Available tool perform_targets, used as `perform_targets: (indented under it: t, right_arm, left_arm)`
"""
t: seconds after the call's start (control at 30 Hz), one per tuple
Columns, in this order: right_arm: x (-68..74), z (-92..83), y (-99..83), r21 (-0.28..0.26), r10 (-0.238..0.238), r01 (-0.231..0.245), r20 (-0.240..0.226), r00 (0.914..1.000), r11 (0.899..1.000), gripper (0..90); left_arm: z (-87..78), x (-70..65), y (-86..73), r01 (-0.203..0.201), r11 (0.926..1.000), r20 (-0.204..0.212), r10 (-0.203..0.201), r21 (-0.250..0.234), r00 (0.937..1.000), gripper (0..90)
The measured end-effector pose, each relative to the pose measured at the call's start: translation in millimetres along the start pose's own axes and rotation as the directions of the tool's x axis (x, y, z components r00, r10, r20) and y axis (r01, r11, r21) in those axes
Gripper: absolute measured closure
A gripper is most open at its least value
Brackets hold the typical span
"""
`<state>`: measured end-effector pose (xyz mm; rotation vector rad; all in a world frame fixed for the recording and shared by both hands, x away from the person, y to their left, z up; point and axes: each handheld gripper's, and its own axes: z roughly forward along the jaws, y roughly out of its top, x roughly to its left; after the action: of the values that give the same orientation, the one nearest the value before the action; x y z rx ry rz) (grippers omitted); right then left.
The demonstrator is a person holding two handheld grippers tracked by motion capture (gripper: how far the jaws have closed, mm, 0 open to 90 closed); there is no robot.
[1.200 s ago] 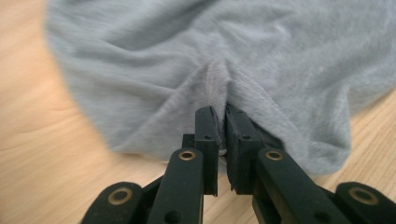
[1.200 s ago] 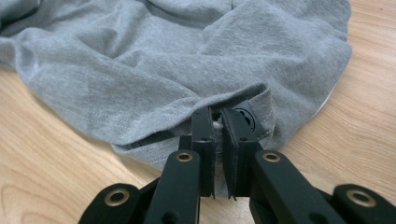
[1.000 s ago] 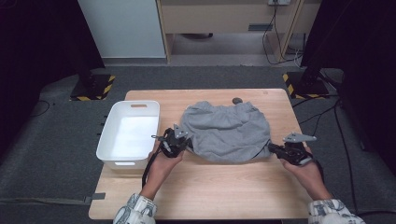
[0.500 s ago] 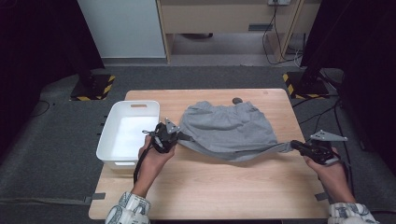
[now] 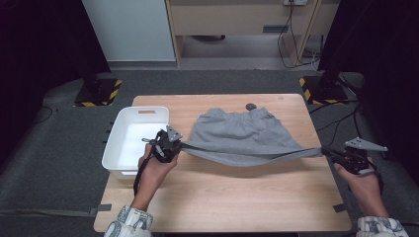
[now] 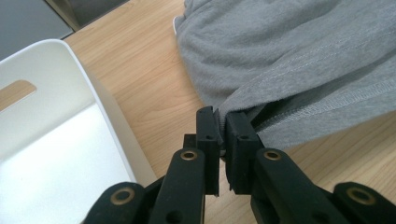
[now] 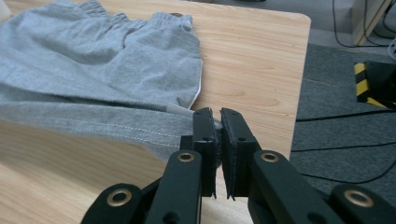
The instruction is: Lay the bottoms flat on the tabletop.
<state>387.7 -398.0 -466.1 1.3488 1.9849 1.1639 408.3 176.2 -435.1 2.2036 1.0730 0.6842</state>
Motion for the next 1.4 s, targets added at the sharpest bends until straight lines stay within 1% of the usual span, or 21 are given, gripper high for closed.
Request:
perform_targets:
  t: [0.13, 0.2, 0.23, 0.27, 0.33, 0.37, 0.5, 0.63, 0.7, 0.77, 0.83, 0.93, 1.03, 1.1, 1.23, 1.33, 1.4]
  right_arm:
    - [6.2, -1.2, 1.5, -0.002, -0.016, 0.016, -0.023, 0.9996, 1.000, 85.2]
    - [8.6, -0.5, 3.1, -0.008, -0.024, 0.024, -0.032, 0.9992, 1.000, 85.2]
    - [9.7, -0.4, 3.8, -0.006, -0.026, 0.026, -0.032, 0.9991, 1.000, 85.2]
    - [10.5, 0.1, 4.5, -0.010, -0.025, 0.025, -0.035, 0.9991, 1.000, 85.2]
    - [11.6, 0.7, 5.2, -0.009, -0.029, 0.029, -0.037, 0.9989, 1.000, 85.2]
    - [12.0, 0.9, 5.3, -0.010, -0.030, 0.030, -0.038, 0.9988, 1.000, 85.2]
    - [13.1, 1.3, 5.4, -0.009, -0.029, 0.028, -0.039, 0.9988, 1.000, 85.2]
    - [14.1, 2.0, 5.9, -0.009, -0.032, 0.032, -0.043, 0.9986, 0.999, 85.2]
    - [14.9, 1.8, 6.3, -0.009, -0.031, 0.031, -0.046, 0.9985, 0.999, 85.2]
    - [15.2, 0.7, 6.9, -0.010, -0.036, 0.035, -0.046, 0.9983, 0.999, 85.2]
    - [14.9, -2.4, 7.8, -0.010, -0.031, 0.031, -0.044, 0.9985, 0.999, 85.2]
    - [13.4, -9.4, 9.1, -0.025, -0.034, 0.033, -0.037, 0.9987, 0.999, 85.3]
    - [12.3, -15.9, 9.1, -0.032, -0.039, 0.038, -0.037, 0.9986, 0.999, 85.3]
    - [12.4, -19.0, 8.8, -0.034, -0.044, 0.043, -0.040, 0.9982, 0.998, 85.3]
    - [14.5, -24.1, 8.7, -0.035, -0.051, 0.049, -0.043, 0.9978, 0.998, 85.2]
    - [16.7, -27.1, 8.5, -0.034, -0.057, 0.055, -0.056, 0.9968, 0.998, 85.1]
    - [17.7, -28.9, 8.1, -0.032, -0.067, 0.065, -0.059, 0.9960, 0.997, 85.1]
  left_arm:
    - [-0.7, 1.4, -2.7, 0.019, 0.9998, 0.027, -0.019, -0.004, 0.9995, 84.8]
    - [-0.6, 2.3, -3.7, 0.043, 0.9990, 0.051, -0.042, -0.011, 0.9978, 84.8]
    - [-0.5, 3.0, -4.3, 0.053, 0.9985, 0.055, -0.052, -0.017, 0.9971, 84.7]
    - [0.0, 3.9, -5.6, 0.078, 0.9966, 0.061, -0.076, -0.028, 0.9952, 84.7]
    - [0.5, 6.3, -7.6, 0.113, 0.9929, 0.085, -0.110, -0.037, 0.9903, 84.5]
    - [0.9, 7.7, -9.0, 0.135, 0.9898, 0.091, -0.131, -0.044, 0.9872, 84.6]
    - [1.6, 11.3, -14.0, 0.199, 0.9773, 0.102, -0.191, -0.072, 0.9762, 84.6]
    - [-2.0, 12.2, -14.5, 0.208, 0.9743, 0.091, -0.200, -0.087, 0.9755, 84.7]
    - [-4.2, 13.3, -14.1, 0.204, 0.9747, 0.087, -0.196, -0.091, 0.9767, 84.7]
    - [-7.3, 15.4, -13.9, 0.206, 0.9742, 0.084, -0.198, -0.093, 0.9765, 84.7]
    - [-12.1, 19.3, -14.2, 0.200, 0.9748, 0.073, -0.193, -0.099, 0.9784, 84.9]
    - [-19.2, 23.8, -15.6, 0.203, 0.9731, 0.064, -0.197, -0.109, 0.9783, 84.9]
    - [-25.4, 26.0, -17.6, 0.206, 0.9718, 0.067, -0.200, -0.114, 0.9776, 84.9]
    - [-27.4, 25.3, -19.3, 0.203, 0.9736, 0.080, -0.195, -0.105, 0.9775, 85.0]
    - [-30.7, 20.7, -23.3, 0.178, 0.9797, 0.084, -0.171, -0.091, 0.9817, 84.9]
    - [-34.0, 18.7, -26.5, 0.177, 0.9802, 0.090, -0.169, -0.089, 0.9815, 84.9]
    - [-35.6, 16.9, -29.1, 0.169, 0.9819, 0.092, -0.161, -0.085, 0.9826, 84.9]
